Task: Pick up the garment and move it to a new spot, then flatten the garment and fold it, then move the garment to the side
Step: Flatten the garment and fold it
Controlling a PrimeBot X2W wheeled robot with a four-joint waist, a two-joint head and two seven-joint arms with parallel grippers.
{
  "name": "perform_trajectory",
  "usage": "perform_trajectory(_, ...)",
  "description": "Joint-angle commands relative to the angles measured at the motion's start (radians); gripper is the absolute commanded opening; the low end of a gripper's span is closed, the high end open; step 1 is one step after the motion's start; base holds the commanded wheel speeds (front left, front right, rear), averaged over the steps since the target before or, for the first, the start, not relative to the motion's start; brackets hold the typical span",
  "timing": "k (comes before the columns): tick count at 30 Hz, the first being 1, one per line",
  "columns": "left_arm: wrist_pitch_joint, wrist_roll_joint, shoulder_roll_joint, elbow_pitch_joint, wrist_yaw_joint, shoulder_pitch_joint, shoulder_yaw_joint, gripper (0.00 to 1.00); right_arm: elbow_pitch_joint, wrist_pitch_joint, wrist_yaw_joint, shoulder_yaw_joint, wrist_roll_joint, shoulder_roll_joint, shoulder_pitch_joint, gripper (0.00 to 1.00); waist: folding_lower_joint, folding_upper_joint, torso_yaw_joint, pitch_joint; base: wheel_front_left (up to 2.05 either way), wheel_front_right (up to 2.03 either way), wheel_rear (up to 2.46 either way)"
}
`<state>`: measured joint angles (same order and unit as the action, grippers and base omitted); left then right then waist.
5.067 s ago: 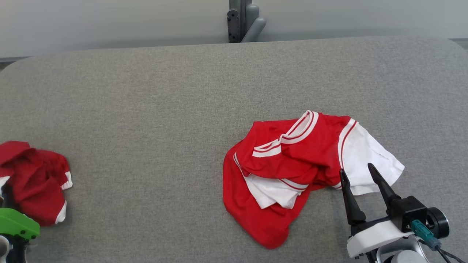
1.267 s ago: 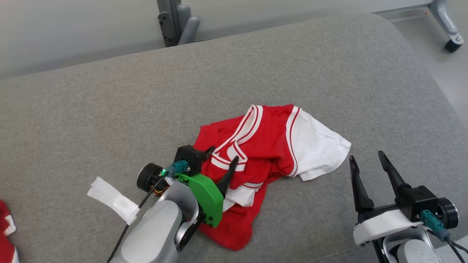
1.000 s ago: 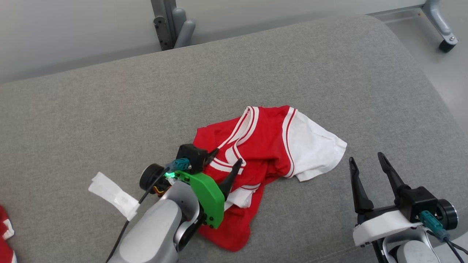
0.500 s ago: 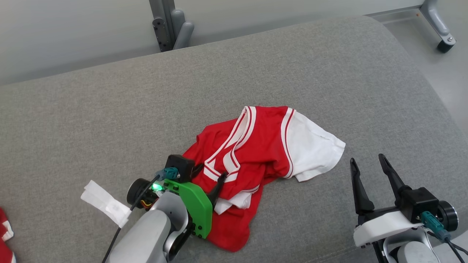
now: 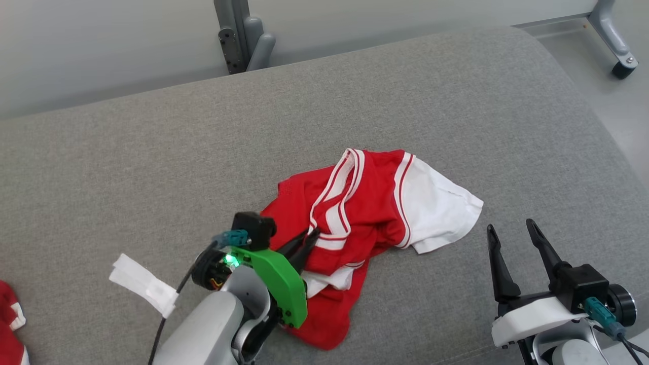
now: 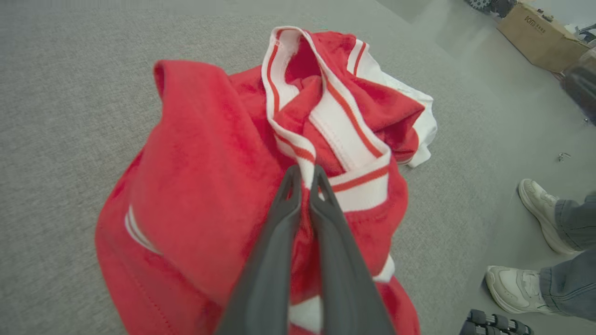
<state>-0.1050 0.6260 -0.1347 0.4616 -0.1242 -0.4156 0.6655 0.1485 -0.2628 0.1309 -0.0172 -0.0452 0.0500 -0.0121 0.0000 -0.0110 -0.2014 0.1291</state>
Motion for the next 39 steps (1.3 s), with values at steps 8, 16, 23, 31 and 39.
perform_trajectory(8,0.030,0.086,-0.065,-0.149,0.031,-0.084,-0.144,0.00,0.004,-0.003,0.000,-0.003,-0.002,0.001,0.018,1.00,0.0000,0.0110,0.012,-0.013,0.00,0.00,0.00)
perform_trajectory(16,-0.016,0.054,-0.184,-0.254,0.091,-0.223,-0.240,0.00,0.011,-0.003,0.000,0.002,-0.017,0.001,0.020,1.00,0.0000,0.0110,0.015,-0.022,0.00,0.00,0.00)
perform_trajectory(23,-0.107,0.027,-0.331,-0.275,0.105,-0.356,-0.312,0.00,0.014,-0.003,0.000,0.003,-0.030,0.001,0.023,1.00,0.0000,0.0110,0.005,-0.026,0.00,0.00,0.00)
perform_trajectory(31,-0.301,0.145,-0.391,-0.360,0.053,-0.442,-0.326,0.00,0.013,-0.003,0.000,0.009,-0.040,0.001,0.016,1.00,0.0000,0.0110,-0.008,-0.020,0.00,0.00,0.00)
perform_trajectory(39,-0.427,0.250,-0.326,-0.438,0.055,-0.385,-0.259,0.00,0.007,-0.003,0.000,-0.002,-0.050,0.001,0.004,1.00,0.0000,0.0110,-0.010,0.010,0.00,0.00,0.00)
